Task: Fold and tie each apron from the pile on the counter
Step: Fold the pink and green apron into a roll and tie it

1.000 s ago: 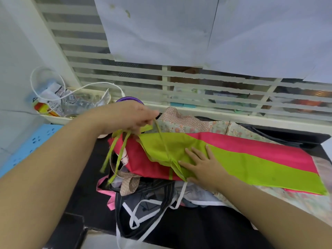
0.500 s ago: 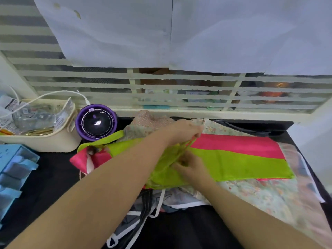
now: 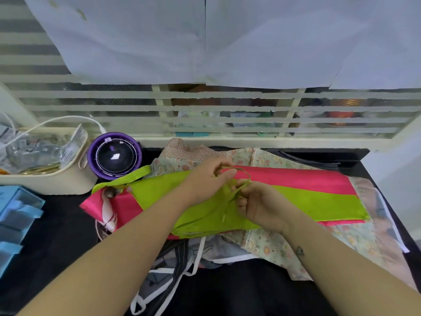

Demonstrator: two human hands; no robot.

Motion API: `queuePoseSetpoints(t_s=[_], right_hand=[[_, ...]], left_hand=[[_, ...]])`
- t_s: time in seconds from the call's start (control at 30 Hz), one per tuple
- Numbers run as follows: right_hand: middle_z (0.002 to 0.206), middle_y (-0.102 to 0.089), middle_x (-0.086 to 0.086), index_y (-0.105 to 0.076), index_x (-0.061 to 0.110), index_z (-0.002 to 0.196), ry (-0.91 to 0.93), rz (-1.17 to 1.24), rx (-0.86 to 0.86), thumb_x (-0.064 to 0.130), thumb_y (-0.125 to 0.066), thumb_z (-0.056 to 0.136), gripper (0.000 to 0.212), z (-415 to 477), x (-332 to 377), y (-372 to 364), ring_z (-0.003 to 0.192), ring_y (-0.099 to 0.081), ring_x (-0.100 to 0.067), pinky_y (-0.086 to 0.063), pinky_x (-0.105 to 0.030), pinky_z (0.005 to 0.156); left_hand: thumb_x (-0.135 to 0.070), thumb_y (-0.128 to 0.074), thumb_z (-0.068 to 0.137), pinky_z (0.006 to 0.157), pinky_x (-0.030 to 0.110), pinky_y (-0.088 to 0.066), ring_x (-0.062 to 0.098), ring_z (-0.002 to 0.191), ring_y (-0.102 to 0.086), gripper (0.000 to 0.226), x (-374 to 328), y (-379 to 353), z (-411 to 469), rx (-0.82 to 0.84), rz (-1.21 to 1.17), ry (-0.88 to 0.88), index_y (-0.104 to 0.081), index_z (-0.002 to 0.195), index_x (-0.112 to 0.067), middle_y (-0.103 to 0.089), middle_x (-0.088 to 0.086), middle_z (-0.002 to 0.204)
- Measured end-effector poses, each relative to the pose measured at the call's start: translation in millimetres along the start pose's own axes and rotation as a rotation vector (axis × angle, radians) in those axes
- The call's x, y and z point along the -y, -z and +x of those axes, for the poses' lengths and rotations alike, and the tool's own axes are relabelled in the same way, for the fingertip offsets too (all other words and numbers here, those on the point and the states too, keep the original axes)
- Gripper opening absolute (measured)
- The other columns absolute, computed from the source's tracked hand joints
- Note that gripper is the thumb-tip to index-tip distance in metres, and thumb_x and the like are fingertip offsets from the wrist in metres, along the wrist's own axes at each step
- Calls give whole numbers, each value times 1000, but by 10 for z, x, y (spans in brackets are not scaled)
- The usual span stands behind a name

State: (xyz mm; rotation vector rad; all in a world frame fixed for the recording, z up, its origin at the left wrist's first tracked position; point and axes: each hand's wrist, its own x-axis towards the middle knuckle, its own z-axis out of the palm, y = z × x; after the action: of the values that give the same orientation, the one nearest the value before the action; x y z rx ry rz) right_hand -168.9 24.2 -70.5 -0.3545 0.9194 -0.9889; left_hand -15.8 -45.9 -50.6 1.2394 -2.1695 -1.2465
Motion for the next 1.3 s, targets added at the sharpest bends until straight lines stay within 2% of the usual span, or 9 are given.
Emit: queuePoseSetpoints(t_s=[0.07,0.17,0.3,0.53,0.73,0.8,0.93,1.13,1.3], right_hand=[[69,-62,1,-67,15,68,26,69,-6,12,-80,49,23,-8,49,26,49,-50,-10,-45,-19,47],[64,-62,1,-55,13,80,91,134,-156,12,-63,75,9,13,102,33,48,-56,-11,-48,-19,47],[61,-60,-2,-56,10,82,232,103,-314,4,-51,92,13,38,80,44,55,-58,-13,-52,-22,52],[76,-60,-5,-60,9,85,325,-209,-351,-1,-56,90,12,-50,17,51,73,-57,-16,-50,-28,74],[79,-59,8,-63,16,85,698,-987,-767,7,-63,85,10,-241,-9,243,76,-54,-9,-40,-20,67],[75,-60,15,-66,17,81,748,-1314,-507,10,-63,84,8,-338,-171,224,71,-55,-2,-41,-15,66],[92,-71,0,-69,18,93,239,-1863,107,34,-61,84,20,-387,-626,294,82,-63,-14,-52,-31,73],[114,-60,-10,-60,12,107,72,-2235,86,32,-59,89,27,-290,-1037,423,105,-58,-29,-42,-34,75],[87,-63,-9,-51,15,87,220,-1800,30,24,-47,91,11,-375,-912,340,80,-60,-29,-48,-39,67]], left_hand=[[-37,-52,95,86,21,-46,10,106,-56,35,82,15,-94,-49,6,8,-55,127,-23,-58,-4,120],[-49,-54,88,69,7,-43,0,98,-56,55,186,-27,-278,-22,-35,75,-39,137,-29,-54,-10,120],[-61,-68,73,82,18,-47,3,98,-57,86,309,-204,-437,131,149,83,-28,144,-34,-49,-14,123],[-31,-60,92,85,34,-49,10,90,-56,35,380,-345,-366,73,354,17,-54,125,-24,-58,-7,110],[-21,-49,99,82,26,-45,10,95,-55,21,433,-321,-373,96,315,11,-63,113,-17,-62,-6,106],[-21,-48,99,82,23,-44,9,96,-55,22,435,-305,-374,94,319,-6,-64,114,-16,-63,-6,108],[-21,-49,99,81,23,-43,8,94,-55,24,435,-287,-408,121,350,-26,-64,116,-16,-64,-5,109],[-22,-49,99,66,15,-37,9,86,-55,23,476,-278,-455,136,321,-35,-66,113,-17,-63,-6,98],[-27,-50,99,51,14,-33,4,57,-43,18,445,-240,-485,156,200,21,-66,106,-23,-53,-9,69]])
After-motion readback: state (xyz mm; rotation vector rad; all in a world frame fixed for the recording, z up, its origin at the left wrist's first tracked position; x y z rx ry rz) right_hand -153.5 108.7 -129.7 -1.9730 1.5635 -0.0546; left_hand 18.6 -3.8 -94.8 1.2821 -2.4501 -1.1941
